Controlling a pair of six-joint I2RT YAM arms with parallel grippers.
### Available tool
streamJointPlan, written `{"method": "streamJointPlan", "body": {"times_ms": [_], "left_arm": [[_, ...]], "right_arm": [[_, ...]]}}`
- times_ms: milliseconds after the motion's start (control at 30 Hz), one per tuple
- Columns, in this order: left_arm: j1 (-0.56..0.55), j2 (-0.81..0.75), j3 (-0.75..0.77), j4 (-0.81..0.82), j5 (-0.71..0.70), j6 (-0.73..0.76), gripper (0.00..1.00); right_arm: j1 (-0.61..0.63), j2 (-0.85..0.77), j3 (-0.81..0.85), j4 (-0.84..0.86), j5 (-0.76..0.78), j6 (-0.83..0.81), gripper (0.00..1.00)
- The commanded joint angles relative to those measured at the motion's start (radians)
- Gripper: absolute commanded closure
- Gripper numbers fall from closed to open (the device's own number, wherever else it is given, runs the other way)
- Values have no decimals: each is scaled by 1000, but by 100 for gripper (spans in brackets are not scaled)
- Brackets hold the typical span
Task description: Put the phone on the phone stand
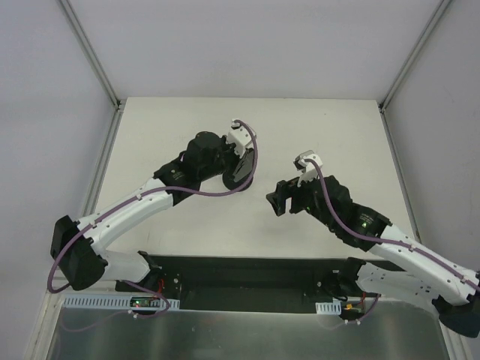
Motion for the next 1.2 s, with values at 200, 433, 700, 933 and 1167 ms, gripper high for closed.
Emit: {"method": "streamJointPlan", "body": {"times_ms": [200,433,700,933,1167], "left_arm": [[18,-231,-116,-111,591,215,100],[77,-202,-93,-108,862,266,100],[98,-144,-38,-117,956,289,100],[100,-107,-21,-117,935,315,100],[95,-62,7,-71,918,303,100]], "right_arm": [[-412,49,-132,360,-947,-337,18],[-418,191,-57,318,-1081,-552,27],[-398,261,-15,295,-1122,-585,28],[-378,322,29,275,-1064,-601,46],[-372,328,2,295,-995,-508,100]]}}
